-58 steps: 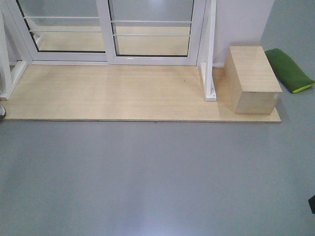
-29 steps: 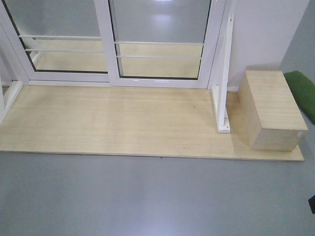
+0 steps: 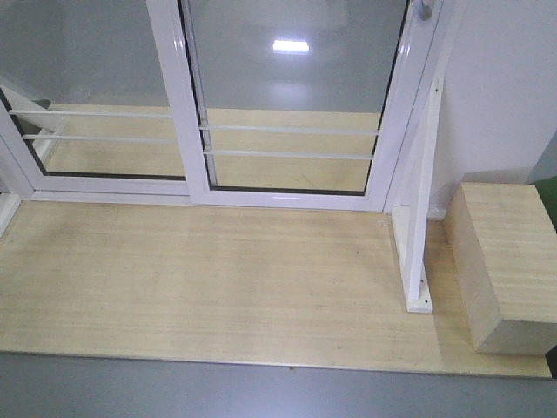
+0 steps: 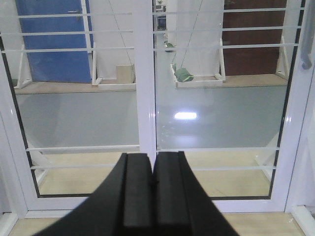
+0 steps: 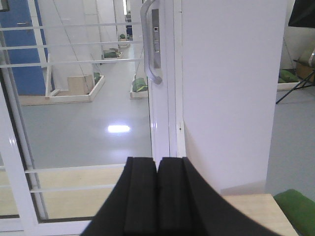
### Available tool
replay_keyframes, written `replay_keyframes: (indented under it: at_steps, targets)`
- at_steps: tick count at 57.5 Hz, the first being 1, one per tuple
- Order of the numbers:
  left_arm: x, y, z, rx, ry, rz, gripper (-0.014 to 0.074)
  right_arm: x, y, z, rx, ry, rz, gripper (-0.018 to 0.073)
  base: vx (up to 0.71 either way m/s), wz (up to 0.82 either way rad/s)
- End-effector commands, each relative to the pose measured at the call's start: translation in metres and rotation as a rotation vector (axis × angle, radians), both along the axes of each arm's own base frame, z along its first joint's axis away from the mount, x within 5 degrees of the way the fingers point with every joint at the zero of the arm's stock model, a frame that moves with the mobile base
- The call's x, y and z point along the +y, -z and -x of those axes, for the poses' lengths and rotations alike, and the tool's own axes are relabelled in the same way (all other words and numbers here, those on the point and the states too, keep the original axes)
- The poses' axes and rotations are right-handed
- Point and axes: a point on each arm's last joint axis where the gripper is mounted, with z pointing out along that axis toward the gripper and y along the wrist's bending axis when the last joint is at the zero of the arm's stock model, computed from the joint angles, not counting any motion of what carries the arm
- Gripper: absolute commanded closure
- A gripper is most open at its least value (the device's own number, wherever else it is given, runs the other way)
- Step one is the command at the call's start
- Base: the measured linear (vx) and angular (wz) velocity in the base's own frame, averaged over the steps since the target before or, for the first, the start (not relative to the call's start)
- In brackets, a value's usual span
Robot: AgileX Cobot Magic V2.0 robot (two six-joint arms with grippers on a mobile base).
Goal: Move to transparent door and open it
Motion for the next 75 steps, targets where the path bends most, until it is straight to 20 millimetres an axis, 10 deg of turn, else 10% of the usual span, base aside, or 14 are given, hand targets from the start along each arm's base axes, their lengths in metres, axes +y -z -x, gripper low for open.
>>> replay_keyframes:
  at_steps: [1, 75]
  targets:
    - [-0.0006, -0.0045, -0.0008, -0.068, 0.009, 0.009, 0.0603, 0.0001, -0.0061, 0.0003, -0.079, -0.002, 0.014, 0.0566, 0.52, 0.01]
    - [-0.0006, -0.0045, -0.0008, -0.068, 0.009, 0.009, 0.0603, 0.0001, -0.0061, 0.0003, -0.079, -0.002, 0.014, 0.0566, 0.36, -0.03]
